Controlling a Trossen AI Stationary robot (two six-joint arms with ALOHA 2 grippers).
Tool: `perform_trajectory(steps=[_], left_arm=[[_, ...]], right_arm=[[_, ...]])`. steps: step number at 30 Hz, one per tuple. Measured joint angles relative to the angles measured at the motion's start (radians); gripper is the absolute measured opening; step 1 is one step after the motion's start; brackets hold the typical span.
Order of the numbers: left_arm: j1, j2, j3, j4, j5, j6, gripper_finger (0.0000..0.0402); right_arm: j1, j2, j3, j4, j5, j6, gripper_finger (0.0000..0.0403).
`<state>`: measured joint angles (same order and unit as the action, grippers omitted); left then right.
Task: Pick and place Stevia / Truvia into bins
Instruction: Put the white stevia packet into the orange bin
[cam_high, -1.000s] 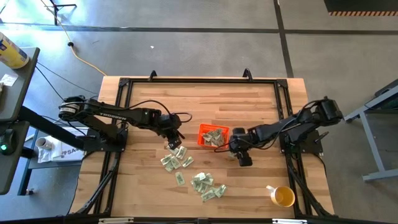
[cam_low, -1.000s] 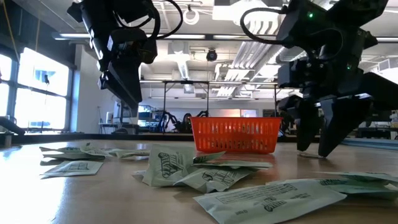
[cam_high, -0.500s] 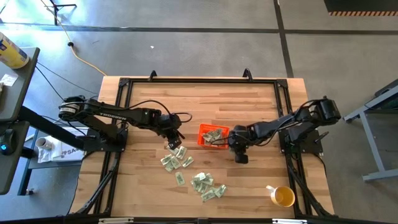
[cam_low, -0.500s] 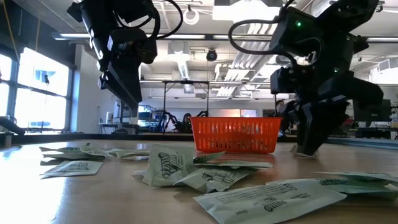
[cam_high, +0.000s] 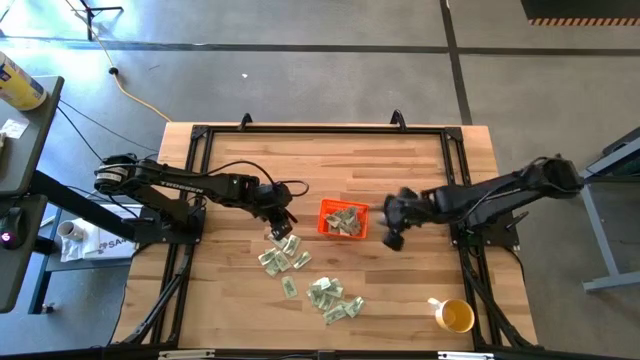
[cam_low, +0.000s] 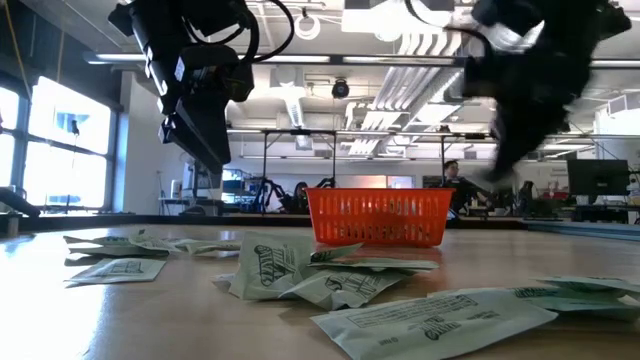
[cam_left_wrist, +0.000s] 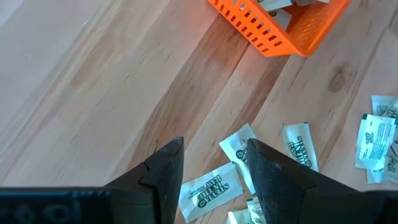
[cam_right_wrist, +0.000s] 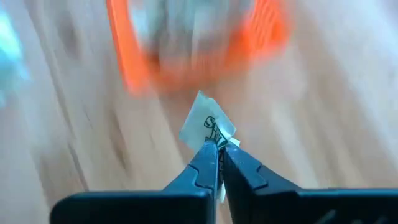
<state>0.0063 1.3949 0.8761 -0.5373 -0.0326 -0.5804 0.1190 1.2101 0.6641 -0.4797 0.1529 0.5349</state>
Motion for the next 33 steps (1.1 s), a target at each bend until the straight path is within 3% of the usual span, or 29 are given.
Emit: perform_trajectory(steps=[4, 12, 18, 23, 27, 33], left_arm=[[0.000, 0.000, 0.000, 0.001, 0.001, 0.000, 0.0211], [0.000, 0.000, 0.000, -0.017, 0.058, -0.054, 0.0211], [0.000, 0.000, 0.000, -0.112, 0.070, -0.157, 0.0211], [0.000, 0.000, 0.000, -0.192, 0.053, -0.172, 0.0211], [-0.036, 0.012, -0.021, -0.126, 0.032, -0.005, 0.0211], [-0.134, 0.059, -0.098, -0.003, -0.008, 0.287, 0.0211]], right_arm=[[-0.055, -0.005, 0.003, 0.174, 0.003, 0.021, 0.0004], [-0.124, 0.179, 0.003, 0.483, -0.185, 0.007, 0.0036], [-0.161, 0.235, 0.003, 0.542, -0.192, 0.054, 0.0105], [-0.177, 0.171, 0.003, 0.535, -0.223, 0.036, 0.0180], [-0.163, 0.092, 0.005, 0.462, -0.188, -0.057, 0.0221], [-0.135, 0.008, 0.004, 0.363, -0.185, -0.268, 0.0249]])
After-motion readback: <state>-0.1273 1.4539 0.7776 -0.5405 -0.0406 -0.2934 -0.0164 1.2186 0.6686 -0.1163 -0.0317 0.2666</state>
